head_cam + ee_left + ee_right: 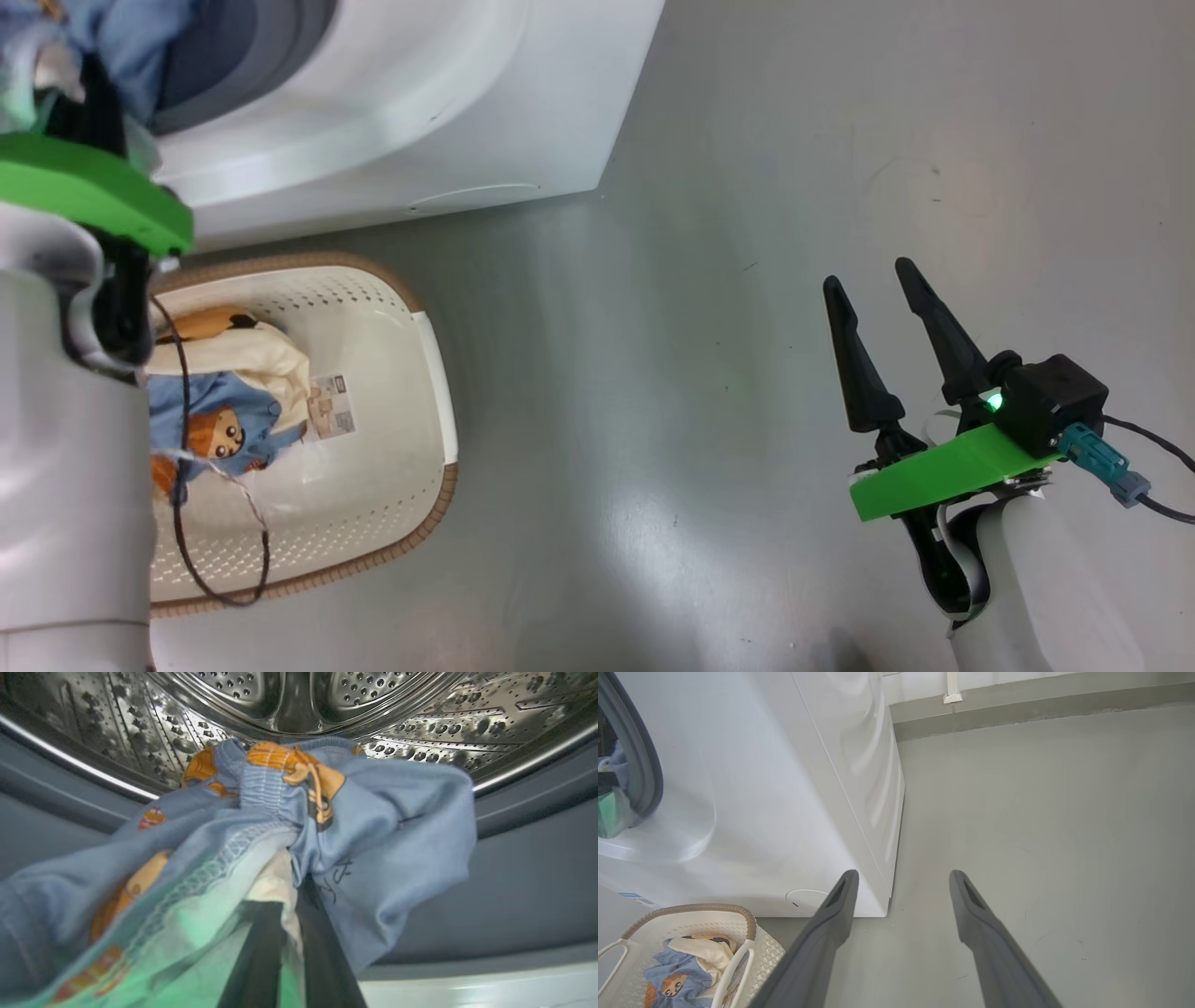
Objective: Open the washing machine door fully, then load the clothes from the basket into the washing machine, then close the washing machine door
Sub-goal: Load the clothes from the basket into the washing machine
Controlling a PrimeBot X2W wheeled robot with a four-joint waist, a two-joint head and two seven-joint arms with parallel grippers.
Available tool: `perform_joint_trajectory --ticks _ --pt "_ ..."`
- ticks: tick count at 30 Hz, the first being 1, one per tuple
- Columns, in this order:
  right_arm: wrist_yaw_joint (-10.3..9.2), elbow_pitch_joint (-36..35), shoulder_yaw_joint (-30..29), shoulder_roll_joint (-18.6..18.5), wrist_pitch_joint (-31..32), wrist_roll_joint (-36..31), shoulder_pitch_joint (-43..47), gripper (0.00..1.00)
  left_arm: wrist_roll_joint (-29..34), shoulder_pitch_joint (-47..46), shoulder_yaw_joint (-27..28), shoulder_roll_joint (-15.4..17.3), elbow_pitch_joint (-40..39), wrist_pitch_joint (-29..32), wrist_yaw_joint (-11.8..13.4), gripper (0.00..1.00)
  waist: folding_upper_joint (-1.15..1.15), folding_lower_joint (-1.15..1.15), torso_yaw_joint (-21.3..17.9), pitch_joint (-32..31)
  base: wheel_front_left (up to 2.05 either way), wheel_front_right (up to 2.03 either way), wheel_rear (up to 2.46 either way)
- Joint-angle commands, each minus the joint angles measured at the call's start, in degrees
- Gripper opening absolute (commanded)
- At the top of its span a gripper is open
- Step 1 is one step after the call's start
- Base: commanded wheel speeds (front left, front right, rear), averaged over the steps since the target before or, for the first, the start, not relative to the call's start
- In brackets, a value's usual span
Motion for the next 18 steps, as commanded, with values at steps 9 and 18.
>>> perform_joint_trajectory --ticks 9,18 --pt "0.09 -1.4 1.8 0.3 -0.3 0.9 0.2 1.00 7.6 -8.0 -4.8 4.5 1.5 -12.5 -1.8 0.00 0.00 0.00 -0.4 0.9 0.00 0.00 0.00" --pt "0.09 -2.0 1.7 0.3 -0.3 1.2 0.1 1.00 8.8 -16.7 -6.7 6.3 5.4 -17.5 -3.1 0.00 0.00 0.00 -1.8 4.0 0.00 0.00 0.00"
